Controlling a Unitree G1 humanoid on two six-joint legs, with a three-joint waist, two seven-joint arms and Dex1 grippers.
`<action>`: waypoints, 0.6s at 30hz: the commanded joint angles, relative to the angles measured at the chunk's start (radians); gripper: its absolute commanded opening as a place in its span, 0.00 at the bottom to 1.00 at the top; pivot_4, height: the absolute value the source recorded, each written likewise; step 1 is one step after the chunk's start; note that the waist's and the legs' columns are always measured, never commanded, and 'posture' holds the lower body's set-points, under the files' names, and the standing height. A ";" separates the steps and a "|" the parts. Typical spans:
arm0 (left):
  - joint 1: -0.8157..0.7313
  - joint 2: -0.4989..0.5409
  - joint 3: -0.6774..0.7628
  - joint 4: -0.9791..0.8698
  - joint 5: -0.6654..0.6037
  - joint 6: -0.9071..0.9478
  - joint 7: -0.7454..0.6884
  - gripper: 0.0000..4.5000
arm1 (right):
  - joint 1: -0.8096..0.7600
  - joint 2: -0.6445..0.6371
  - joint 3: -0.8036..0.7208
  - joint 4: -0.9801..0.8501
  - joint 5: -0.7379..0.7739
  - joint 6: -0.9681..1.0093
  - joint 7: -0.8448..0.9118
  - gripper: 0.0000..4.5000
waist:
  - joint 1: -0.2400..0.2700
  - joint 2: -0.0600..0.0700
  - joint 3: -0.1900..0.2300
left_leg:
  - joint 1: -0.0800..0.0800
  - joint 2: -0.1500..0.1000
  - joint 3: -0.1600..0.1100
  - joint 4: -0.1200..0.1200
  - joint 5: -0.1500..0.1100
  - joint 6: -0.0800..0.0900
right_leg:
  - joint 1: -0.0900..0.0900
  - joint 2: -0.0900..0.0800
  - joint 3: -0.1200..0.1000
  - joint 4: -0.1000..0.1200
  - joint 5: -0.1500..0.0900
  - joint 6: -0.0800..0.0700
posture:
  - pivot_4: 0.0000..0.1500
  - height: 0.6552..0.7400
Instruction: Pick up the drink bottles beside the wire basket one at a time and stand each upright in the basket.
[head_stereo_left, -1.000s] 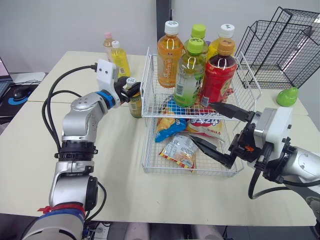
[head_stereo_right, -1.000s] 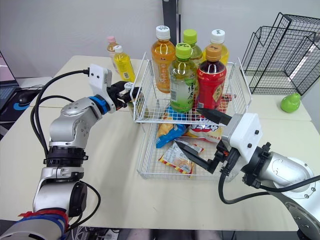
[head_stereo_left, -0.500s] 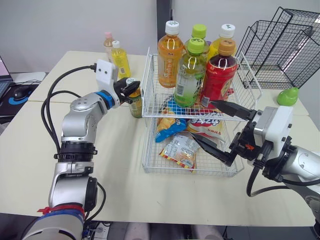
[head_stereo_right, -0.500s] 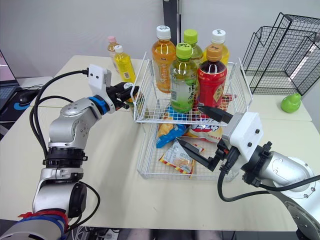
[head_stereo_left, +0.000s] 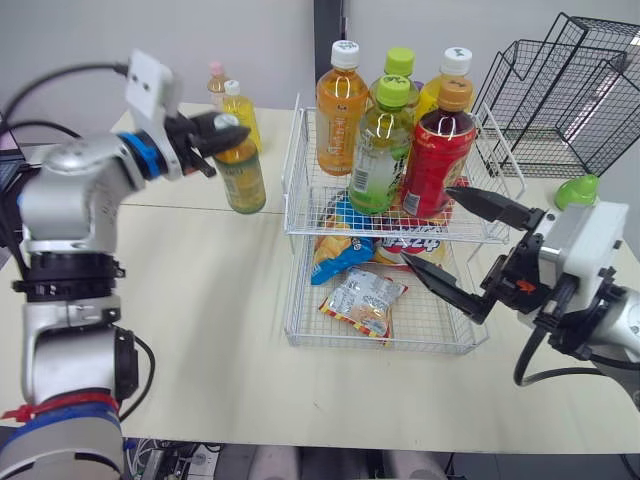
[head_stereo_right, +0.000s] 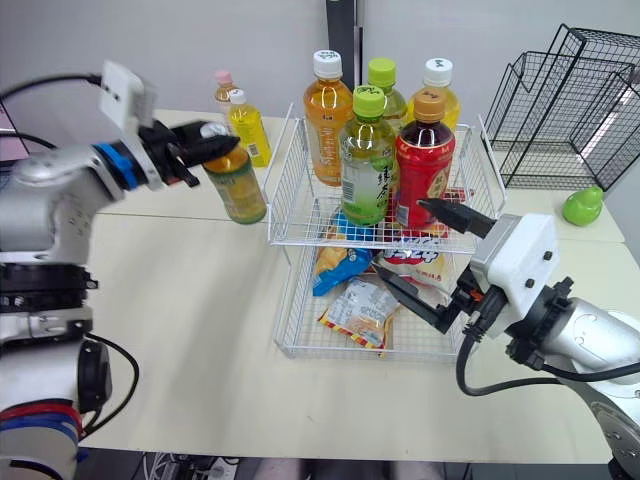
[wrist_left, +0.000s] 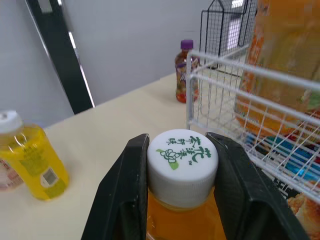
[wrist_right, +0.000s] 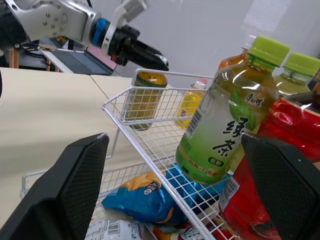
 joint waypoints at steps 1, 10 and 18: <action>-0.158 0.076 0.034 0.054 -0.032 0.019 -0.085 0.30 | 0.009 -0.025 -0.066 -0.040 0.052 -0.021 0.015 1.00 | -0.001 0.000 0.000 | 0.000 0.000 0.000 0.000 0.000 0.000 | 0.000 0.000 0.000 0.000 0.000 0.000 | 1.00 0.95; -0.514 0.105 -0.009 0.228 -0.059 0.182 -0.237 0.30 | 0.026 -0.040 -0.089 -0.054 0.087 -0.028 0.004 1.00 | -0.002 -0.001 0.001 | -0.001 0.000 -0.001 0.000 0.000 0.000 | -0.001 0.001 -0.001 0.000 0.000 0.000 | 1.00 0.95; -0.717 0.031 -0.057 0.321 -0.079 0.313 -0.353 0.30 | 0.031 -0.044 -0.082 -0.049 0.088 -0.037 0.007 1.00 | -0.004 -0.001 0.001 | -0.001 0.001 -0.001 -0.001 0.000 0.000 | -0.002 0.001 -0.001 0.000 0.000 0.000 | 1.00 0.95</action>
